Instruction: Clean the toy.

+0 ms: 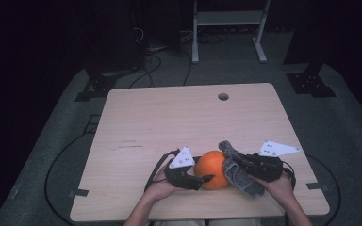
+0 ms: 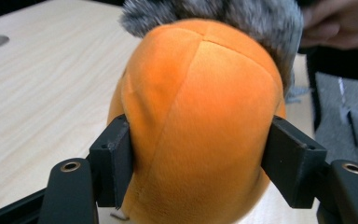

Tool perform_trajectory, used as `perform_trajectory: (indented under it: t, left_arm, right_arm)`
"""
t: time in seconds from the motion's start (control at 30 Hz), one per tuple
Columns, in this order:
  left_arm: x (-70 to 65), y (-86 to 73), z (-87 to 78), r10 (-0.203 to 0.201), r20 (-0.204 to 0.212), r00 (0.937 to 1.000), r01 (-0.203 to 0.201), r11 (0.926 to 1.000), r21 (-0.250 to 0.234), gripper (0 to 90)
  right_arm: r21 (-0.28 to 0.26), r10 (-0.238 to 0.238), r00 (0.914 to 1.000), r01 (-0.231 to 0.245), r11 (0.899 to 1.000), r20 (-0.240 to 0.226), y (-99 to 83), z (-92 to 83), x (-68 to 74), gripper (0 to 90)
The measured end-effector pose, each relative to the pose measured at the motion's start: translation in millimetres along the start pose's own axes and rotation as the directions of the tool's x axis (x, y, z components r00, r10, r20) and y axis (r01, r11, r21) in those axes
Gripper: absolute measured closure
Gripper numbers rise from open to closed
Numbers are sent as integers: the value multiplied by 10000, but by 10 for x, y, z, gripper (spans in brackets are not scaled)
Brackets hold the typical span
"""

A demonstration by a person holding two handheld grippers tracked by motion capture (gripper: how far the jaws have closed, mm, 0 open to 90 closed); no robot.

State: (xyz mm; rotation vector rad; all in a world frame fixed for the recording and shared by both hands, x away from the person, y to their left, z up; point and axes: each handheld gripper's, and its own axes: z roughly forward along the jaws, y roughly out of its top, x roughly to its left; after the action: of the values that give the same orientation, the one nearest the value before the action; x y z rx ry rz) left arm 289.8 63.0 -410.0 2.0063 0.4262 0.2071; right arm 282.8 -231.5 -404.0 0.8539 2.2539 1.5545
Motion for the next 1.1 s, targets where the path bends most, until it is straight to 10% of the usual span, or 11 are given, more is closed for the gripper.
perform_trajectory:
  t: [0.2, 0.37, 0.53, 0.73, 0.93, 1.1]
  left_arm:
    - [-79, 66, 10, 595, -1179, 9912, -501, 9954, 813, 320]
    - [-152, -5, 138, 1015, -903, 9907, -916, 9900, 1077, 321]
    - [-108, -91, 132, 1122, -213, 9935, -1106, 9919, 631, 303]
    - [0, -109, 207, 660, -242, 9975, -648, 9968, 465, 101]
    - [-19, -146, 226, 596, -531, 9968, -588, 9981, 169, 289]
    - [-181, -77, 268, 2045, -1206, 9714, -1940, 9765, 936, 324]
  right_arm:
    - [-44, -1160, 9930, 1159, 9933, -222, 162, 34, 296, 811]
    - [364, -2351, 9708, 2369, 9708, -478, 231, 138, 540, 811]
    - [233, -1647, 9857, 1639, 9862, 348, 156, 104, 305, 808]
    - [94, -503, 9987, 502, 9987, 81, 12, 11, 54, 806]
    - [339, -706, 9974, 702, 9970, 109, 54, -6, 80, 809]
    - [448, -1637, 9850, 1662, 9851, -553, 197, 46, 399, 811]
